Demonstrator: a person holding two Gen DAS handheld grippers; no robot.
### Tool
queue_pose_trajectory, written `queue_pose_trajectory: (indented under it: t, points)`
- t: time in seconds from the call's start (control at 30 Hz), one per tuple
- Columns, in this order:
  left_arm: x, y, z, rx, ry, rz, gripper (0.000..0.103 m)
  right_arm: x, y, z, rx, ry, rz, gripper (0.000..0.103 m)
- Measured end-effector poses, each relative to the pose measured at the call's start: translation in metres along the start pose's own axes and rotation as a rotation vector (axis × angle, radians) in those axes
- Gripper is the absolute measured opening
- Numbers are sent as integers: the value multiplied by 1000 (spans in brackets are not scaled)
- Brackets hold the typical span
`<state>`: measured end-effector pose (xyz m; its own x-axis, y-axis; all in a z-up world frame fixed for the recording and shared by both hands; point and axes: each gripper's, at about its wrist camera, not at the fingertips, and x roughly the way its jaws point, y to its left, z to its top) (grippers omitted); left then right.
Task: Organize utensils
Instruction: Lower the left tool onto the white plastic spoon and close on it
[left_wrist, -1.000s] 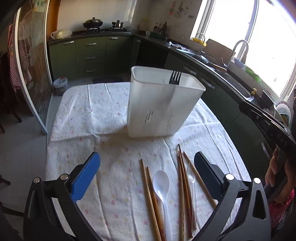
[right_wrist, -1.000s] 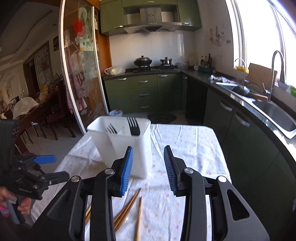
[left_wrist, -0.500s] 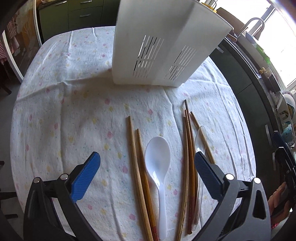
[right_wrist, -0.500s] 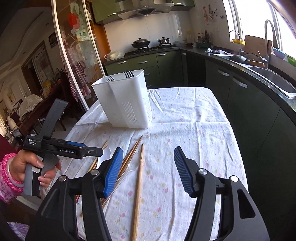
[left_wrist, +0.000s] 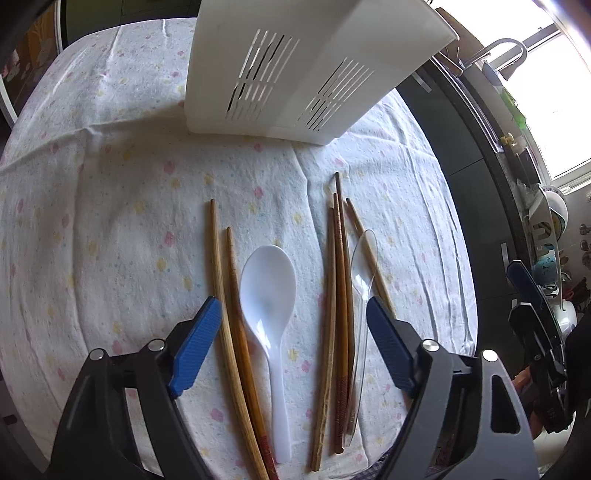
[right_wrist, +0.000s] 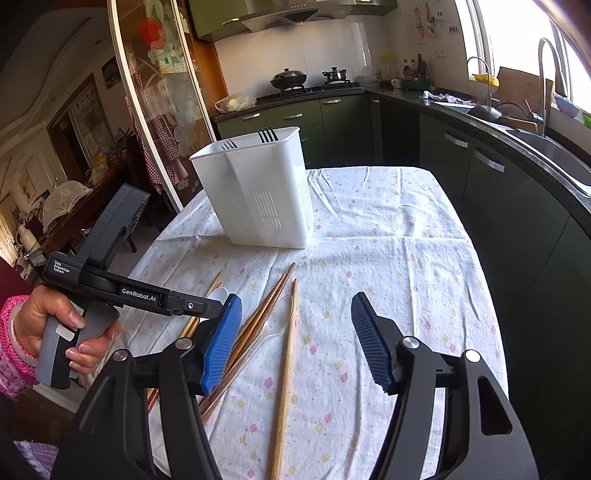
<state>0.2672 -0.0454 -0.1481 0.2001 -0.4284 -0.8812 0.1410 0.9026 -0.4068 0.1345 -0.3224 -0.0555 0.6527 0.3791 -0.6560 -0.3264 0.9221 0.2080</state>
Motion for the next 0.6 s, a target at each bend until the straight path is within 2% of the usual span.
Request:
queue_pose_trajectory:
  t: [0.03, 0.3, 0.57, 0.6]
  points:
    - [2, 0, 1, -1, 5, 1, 68, 0, 1, 0, -2, 1, 1, 62]
    - [12, -1, 9, -17, 26, 0, 67, -3, -1, 0, -10, -4, -2, 63]
    - [17, -12, 9, 8, 46, -18, 52, 12, -9, -3, 6, 32, -20, 63]
    - [17, -12, 9, 7, 49, -22, 48, 14, -10, -3, 8, 38, -22, 63]
